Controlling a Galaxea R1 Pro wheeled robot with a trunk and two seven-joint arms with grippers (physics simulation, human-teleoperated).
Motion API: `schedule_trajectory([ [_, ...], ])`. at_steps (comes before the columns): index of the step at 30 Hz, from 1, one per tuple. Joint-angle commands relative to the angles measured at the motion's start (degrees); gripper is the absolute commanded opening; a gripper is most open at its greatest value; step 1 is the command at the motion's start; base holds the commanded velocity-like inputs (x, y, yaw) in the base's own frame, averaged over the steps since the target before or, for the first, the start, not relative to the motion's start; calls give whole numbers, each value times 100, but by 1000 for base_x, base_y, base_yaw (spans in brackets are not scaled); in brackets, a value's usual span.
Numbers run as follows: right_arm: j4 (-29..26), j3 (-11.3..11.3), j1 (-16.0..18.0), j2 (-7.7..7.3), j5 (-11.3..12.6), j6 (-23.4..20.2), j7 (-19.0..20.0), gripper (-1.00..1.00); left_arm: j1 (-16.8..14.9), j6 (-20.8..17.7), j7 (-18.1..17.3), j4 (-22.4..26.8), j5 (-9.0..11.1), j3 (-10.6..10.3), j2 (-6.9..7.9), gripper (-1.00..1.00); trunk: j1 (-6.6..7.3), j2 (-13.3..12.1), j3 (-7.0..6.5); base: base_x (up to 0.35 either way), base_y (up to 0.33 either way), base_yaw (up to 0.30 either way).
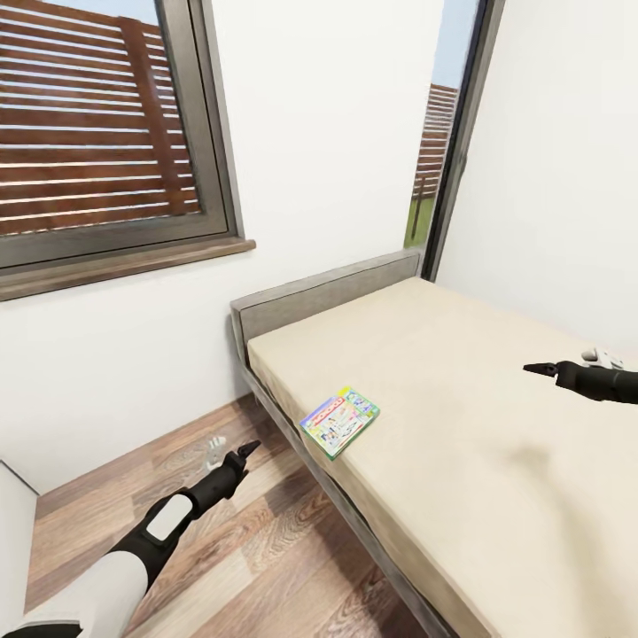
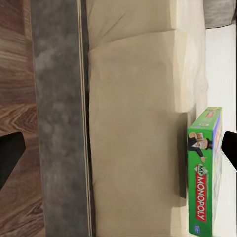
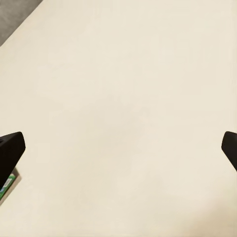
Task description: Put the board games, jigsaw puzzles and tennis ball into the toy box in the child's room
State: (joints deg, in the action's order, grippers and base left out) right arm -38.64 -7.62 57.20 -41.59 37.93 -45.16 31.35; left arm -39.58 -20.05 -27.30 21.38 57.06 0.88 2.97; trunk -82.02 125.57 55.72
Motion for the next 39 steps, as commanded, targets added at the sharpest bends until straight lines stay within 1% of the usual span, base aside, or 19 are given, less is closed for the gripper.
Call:
schedule_trajectory([
  [1,-3,-20,5,-6,4,-10,15,100,-2,-52,-26,-1,45,9,2,100,1,2,5,0,0,-8],
  [10,-49,-20,1,-5,4,-10,19,100,2,-52,-95,-2,43,6,2,100,1,2,16,0,0,-4],
  [17,-74,-34,-36,6,4,-10,20,100,1,-52,-289,-1,43,-5,-5,100,1,2,63,0,0,-1],
  [21,-77,-35,-45,8,4,-10,20,100,-2,-52,-342,2,32,-6,-6,100,1,2,97,0,0,0],
  [23,-79,-36,-50,9,4,-10,20,100,-5,-53,-378,3,-32,-5,-11,100,1,2,114,0,0,0],
  [27,-80,-42,-56,10,4,-10,21,100,-23,-58,-435,5,-271,1,-45,100,1,2,150,0,0,0],
  [28,-80,-42,-56,10,4,-10,21,100,-23,-58,-435,5,-271,1,-45,100,1,2,159,0,0,0],
  [33,-81,-41,-59,11,4,-10,21,100,-40,-59,-505,9,-415,6,-69,100,1,2,205,0,0,0],
  [39,-82,-36,-59,11,4,-10,21,100,-50,-62,-564,22,-459,8,-79,100,1,2,239,0,0,0],
])
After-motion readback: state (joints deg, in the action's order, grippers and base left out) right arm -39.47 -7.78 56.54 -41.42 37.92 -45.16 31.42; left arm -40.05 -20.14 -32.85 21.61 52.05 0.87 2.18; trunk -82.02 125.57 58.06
